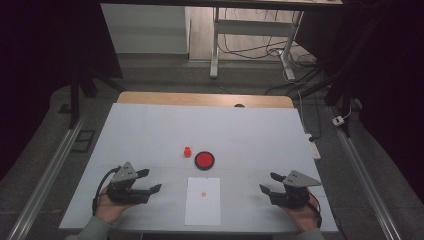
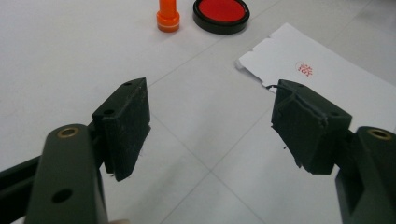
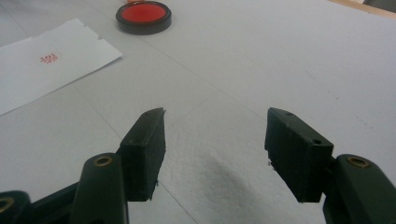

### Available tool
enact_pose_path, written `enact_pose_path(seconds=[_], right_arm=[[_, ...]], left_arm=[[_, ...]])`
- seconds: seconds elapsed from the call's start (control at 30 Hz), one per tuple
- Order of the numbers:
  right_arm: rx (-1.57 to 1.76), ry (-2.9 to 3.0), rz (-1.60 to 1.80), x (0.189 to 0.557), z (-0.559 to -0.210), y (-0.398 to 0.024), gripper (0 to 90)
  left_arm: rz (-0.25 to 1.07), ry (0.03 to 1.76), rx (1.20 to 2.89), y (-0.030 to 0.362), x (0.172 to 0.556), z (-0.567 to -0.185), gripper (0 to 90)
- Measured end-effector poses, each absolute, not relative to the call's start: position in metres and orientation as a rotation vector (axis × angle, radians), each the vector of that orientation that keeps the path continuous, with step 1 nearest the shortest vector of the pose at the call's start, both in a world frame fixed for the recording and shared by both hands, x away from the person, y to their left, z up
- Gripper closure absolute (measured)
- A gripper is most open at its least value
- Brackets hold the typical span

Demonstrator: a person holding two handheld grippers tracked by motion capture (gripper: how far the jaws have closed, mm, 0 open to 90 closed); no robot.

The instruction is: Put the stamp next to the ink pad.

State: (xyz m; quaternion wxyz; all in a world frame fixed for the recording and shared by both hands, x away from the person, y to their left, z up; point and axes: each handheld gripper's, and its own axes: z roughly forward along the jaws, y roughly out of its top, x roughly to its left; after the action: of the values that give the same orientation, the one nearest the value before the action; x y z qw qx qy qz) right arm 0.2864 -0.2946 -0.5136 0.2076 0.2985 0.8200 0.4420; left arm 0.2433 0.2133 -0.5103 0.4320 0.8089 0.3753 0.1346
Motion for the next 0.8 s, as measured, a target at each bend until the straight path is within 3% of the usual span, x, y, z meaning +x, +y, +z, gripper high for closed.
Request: enact_pose_path(seconds=[0.8], right_arm=[[0.812,2.277,1.198,0.2857,-0.5166,-0.2988,38.0]], left_arm=[[0.339,0.903,2.028,0.2116,0.2460,-0.5133,27.5]])
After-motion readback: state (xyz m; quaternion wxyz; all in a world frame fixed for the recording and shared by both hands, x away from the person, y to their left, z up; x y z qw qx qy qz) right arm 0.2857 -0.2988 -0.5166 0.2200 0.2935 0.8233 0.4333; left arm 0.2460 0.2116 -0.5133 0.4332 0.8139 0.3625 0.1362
